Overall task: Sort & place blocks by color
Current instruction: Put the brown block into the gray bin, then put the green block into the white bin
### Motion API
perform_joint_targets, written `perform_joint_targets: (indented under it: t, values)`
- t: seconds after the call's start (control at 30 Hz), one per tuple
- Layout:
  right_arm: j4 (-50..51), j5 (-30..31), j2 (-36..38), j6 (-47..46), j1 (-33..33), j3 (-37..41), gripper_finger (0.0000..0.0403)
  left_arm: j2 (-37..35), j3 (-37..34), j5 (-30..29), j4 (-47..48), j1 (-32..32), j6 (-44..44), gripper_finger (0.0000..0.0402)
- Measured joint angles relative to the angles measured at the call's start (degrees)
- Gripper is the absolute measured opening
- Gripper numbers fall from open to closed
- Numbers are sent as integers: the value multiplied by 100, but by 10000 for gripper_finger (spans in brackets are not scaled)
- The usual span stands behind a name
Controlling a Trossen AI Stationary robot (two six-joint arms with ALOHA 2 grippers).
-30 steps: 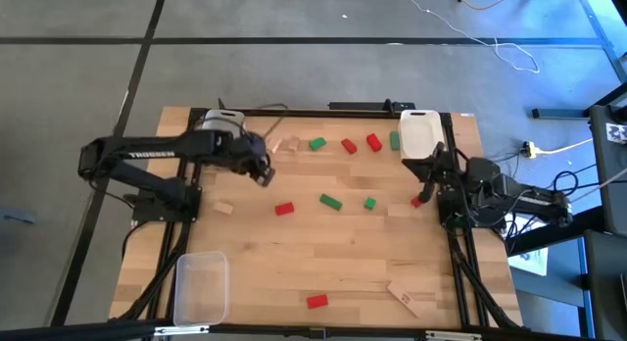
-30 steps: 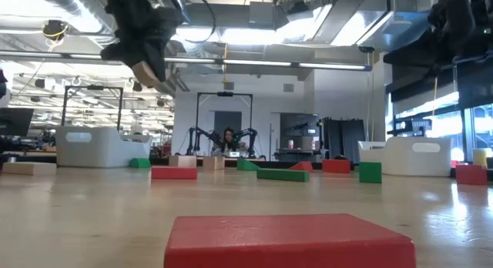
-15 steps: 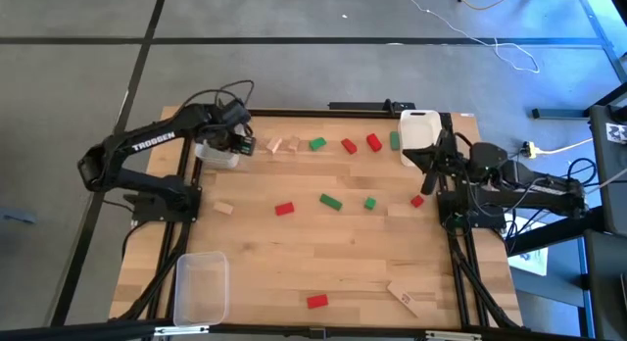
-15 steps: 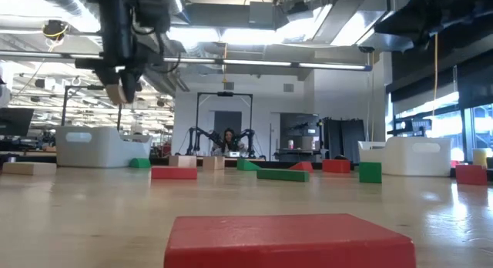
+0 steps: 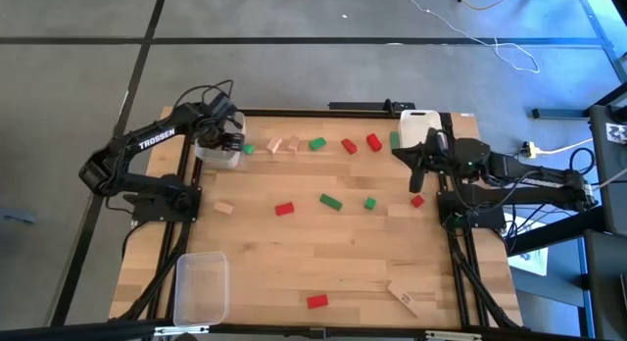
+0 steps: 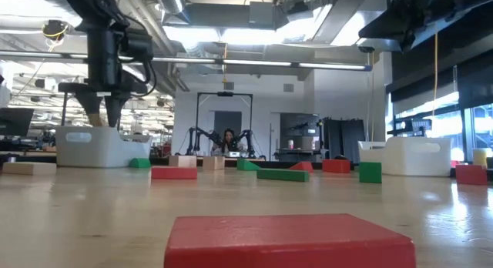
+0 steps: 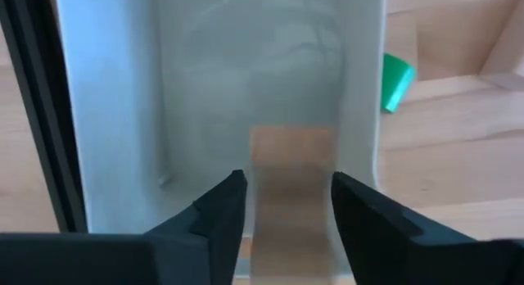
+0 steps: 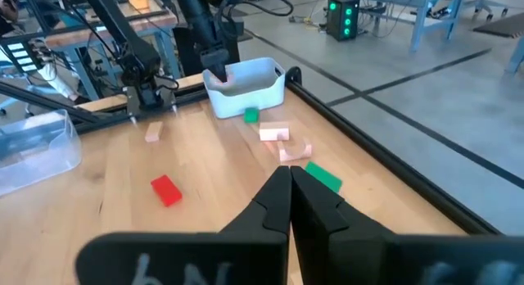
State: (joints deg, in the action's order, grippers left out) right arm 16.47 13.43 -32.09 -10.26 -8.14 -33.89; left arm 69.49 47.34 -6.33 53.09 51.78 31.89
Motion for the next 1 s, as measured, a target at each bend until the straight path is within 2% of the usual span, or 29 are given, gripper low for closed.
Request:
perform_joint_targets:
  t: [0.3, 0.53, 0.7, 1.0]
  values:
    - [-2, 0, -43, 20, 0, 0, 6, 0, -36, -56, -178, 79, -183, 190]
    - [-45, -24, -40, 49, 0, 0, 6, -187, -36, 409, -751, -183, -711, 191]
    - [-374, -51, -38, 154, 0, 0, 6, -603, -36, 626, -915, -666, -1137, 191]
    - [-550, -361, -44, 179, 2, 0, 6, -1802, -35, 780, -1188, -2018, -901, 189]
